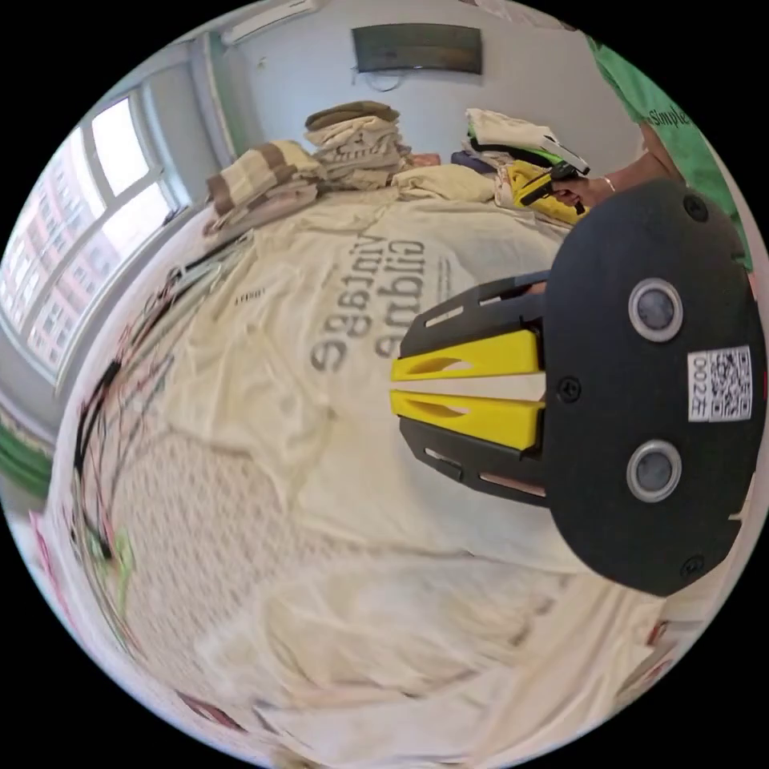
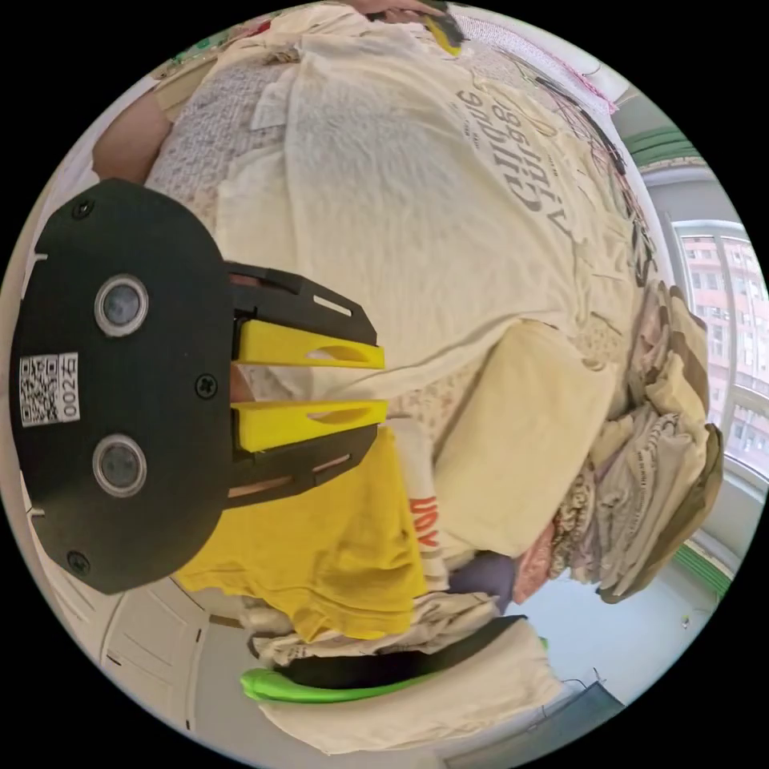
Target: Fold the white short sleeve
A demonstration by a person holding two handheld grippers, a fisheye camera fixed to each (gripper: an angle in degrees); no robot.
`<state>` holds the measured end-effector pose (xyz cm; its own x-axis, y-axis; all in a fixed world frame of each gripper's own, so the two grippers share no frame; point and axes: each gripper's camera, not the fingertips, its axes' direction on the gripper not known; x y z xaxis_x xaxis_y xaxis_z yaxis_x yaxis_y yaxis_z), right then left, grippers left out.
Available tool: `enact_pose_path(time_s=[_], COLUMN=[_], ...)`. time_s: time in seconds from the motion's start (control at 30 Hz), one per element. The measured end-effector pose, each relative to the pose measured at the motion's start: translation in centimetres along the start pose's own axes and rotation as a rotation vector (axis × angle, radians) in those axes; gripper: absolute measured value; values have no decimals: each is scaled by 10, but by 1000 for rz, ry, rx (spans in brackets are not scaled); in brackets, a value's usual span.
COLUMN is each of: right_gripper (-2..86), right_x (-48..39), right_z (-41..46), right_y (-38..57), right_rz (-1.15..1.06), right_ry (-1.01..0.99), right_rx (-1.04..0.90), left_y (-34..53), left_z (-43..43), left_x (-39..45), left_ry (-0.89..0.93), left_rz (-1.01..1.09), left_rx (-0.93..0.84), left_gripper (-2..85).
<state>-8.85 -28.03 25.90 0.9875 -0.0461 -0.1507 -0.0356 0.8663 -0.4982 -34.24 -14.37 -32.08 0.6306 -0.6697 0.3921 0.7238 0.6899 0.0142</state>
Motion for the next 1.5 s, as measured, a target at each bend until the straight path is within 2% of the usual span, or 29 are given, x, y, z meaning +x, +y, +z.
enact_pose_path(time_s=[0.2, 0.3, 0.4, 0.6, 0.67, 0.73, 0.8, 0.87, 0.97, 1.13, 1.37, 1.5], right_gripper=[68, 67, 69, 39, 25, 35, 58, 63, 65, 63, 93, 113], right_x=[-16, -17, -11, -33, -39, -46, -58, -68, -84, -104, -120, -105], right_z=[9, 34, 39, 34, 18, -8, -34, -41, -39, -34, 2, 42], right_y=[-18, -23, -21, -48, -52, -56, -66, -80, -115, -189, -325, -411], right_rz=[-58, -23, 20, -24, -27, -45, -42, -41, -55, -65, -120, -10], right_ry=[-38, -33, -92, 33, 59, -3, -11, -7, -87, -224, -219, -192], right_rx=[-17, -125, -98, -228, -163, -36, 94, 137, 130, 157, 219, 150], left_y=[92, 106, 116, 115, 113, 108, 99, 78, 40, -33, -133, -179], left_z=[-60, -52, -27, -56, -85, -111, -137, -165, -183, -181, -164, -149], left_x=[-45, -42, -49, -43, -37, -33, -32, -32, -32, -25, 22, 37], left_ry=[-59, -168, -281, -268, -279, -291, -269, -148, 35, 203, 127, 86], left_rz=[-82, -26, -55, -96, -74, -67, -77, -77, -58, -91, 16, 3], left_rx=[-20, -108, -263, -242, -180, -119, -67, -8, 17, -19, 21, 39], left_gripper=[-13, -10, -9, -9, -9, -9, -9, -9, -9, 14, 83, 89])
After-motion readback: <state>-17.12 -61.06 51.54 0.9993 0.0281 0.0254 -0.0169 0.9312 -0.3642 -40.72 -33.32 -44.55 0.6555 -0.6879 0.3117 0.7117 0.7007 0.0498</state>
